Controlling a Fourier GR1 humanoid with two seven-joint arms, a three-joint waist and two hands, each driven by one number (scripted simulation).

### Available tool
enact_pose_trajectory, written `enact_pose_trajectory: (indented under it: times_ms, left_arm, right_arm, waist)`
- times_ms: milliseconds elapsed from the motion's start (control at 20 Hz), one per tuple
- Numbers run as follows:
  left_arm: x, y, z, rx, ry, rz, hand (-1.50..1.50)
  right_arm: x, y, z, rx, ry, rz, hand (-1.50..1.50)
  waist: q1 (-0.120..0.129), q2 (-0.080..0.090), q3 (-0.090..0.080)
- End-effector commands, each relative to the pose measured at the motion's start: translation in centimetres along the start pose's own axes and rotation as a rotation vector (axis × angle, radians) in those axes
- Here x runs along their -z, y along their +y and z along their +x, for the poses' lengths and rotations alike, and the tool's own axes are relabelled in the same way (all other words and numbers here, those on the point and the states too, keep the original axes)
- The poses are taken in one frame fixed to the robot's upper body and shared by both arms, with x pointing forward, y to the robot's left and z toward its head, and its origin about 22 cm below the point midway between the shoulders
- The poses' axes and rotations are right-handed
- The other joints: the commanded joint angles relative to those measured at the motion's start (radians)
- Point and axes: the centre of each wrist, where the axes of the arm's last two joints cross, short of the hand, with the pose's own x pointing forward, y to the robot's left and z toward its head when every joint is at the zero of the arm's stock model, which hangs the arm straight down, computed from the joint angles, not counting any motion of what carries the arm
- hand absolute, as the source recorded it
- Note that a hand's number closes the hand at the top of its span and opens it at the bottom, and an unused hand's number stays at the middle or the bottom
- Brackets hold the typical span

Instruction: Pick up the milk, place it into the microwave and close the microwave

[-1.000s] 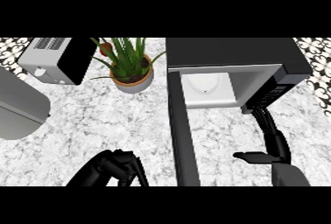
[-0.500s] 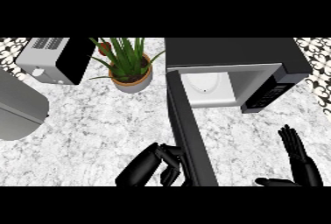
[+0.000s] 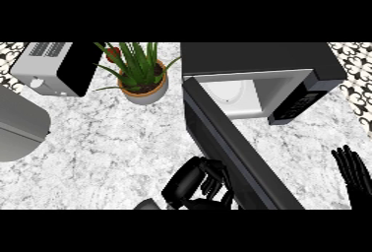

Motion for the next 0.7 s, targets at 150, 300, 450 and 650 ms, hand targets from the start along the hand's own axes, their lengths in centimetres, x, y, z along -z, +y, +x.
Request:
enact_pose_trajectory:
  times_ms: [150,300,450,650]
  left_arm:
    - [0.3,-2.3,-2.6,0.007,-0.020,0.052,1.50]
    - [1.3,-2.0,-2.6,-0.009,0.039,0.075,1.50]
    - [1.9,-1.8,-2.8,-0.021,0.050,0.063,1.50]
    - [2.6,-2.1,-1.9,-0.049,-0.019,0.095,1.50]
  right_arm:
    - [0.7,-0.9,3.9,0.121,-0.122,0.105,-1.50]
    - [0.9,-0.4,5.2,0.138,-0.132,0.144,-1.50]
    - [1.6,0.9,6.6,0.143,-0.164,0.170,-1.50]
    - [2.5,0.0,8.5,0.173,-0.175,0.207,-1.50]
  waist:
    - [-0.027,0.008,-0.001]
    - [-0.055,0.012,-0.002]
    - [-0.075,0.016,-0.003]
    - [-0.084,0.018,-0.003]
